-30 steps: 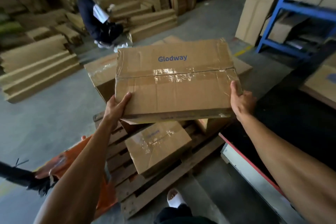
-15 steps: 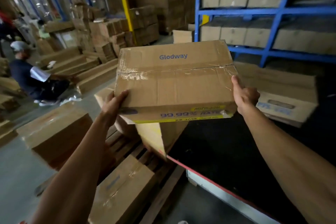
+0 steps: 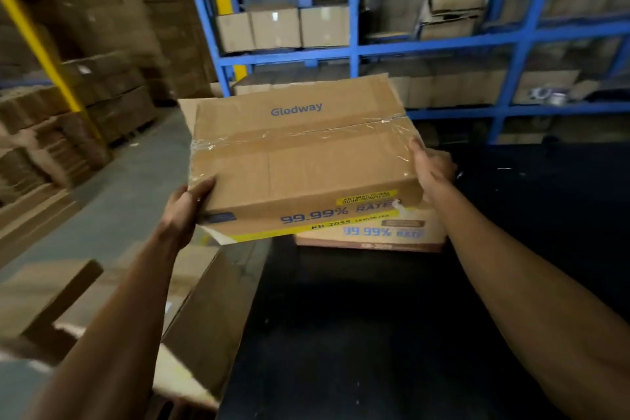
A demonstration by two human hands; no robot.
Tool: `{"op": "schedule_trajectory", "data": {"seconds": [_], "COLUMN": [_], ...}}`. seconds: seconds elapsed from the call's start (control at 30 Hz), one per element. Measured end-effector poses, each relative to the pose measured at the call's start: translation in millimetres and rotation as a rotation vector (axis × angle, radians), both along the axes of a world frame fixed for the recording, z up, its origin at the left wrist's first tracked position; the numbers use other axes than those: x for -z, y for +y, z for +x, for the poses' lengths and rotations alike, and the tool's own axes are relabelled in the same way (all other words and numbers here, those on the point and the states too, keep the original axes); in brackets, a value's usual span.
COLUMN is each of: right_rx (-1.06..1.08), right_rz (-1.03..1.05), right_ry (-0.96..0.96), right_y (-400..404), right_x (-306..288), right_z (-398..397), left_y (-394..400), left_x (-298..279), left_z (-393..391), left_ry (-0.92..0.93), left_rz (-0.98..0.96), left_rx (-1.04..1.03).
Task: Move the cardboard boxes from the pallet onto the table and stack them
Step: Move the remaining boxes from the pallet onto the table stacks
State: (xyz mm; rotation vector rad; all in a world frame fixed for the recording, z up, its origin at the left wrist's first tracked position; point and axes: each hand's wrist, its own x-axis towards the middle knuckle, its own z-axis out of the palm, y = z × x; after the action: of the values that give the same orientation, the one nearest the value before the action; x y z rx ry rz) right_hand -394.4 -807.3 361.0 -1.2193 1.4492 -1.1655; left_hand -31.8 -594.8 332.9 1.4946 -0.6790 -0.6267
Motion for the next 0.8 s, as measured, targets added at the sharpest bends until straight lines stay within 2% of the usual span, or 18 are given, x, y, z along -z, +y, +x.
{"op": "schedule_trajectory", "data": {"seconds": [0.13, 0.37, 0.57, 0.8], "right_rx": [0.035, 0.112, 0.097, 0.178], "right_rz": [0.029, 0.051, 0.106, 0.004], "right_ry": [-0.028, -0.056, -0.069, -0.144], "right_y": [-53, -113, -150, -148], "right_x": [11, 34, 54, 78], "right_z": [-19, -40, -47, -39], "left_y": [-92, -189, -237, -248], "left_x": [10, 20, 34, 52], "left_z": [10, -10, -20, -15], "left_ry": [0.057, 0.155, 0.243, 0.346], "left_rz": [0.034, 0.072, 0.074, -0.003], "left_rx": [0.124, 0.267, 0.245, 0.13]}}
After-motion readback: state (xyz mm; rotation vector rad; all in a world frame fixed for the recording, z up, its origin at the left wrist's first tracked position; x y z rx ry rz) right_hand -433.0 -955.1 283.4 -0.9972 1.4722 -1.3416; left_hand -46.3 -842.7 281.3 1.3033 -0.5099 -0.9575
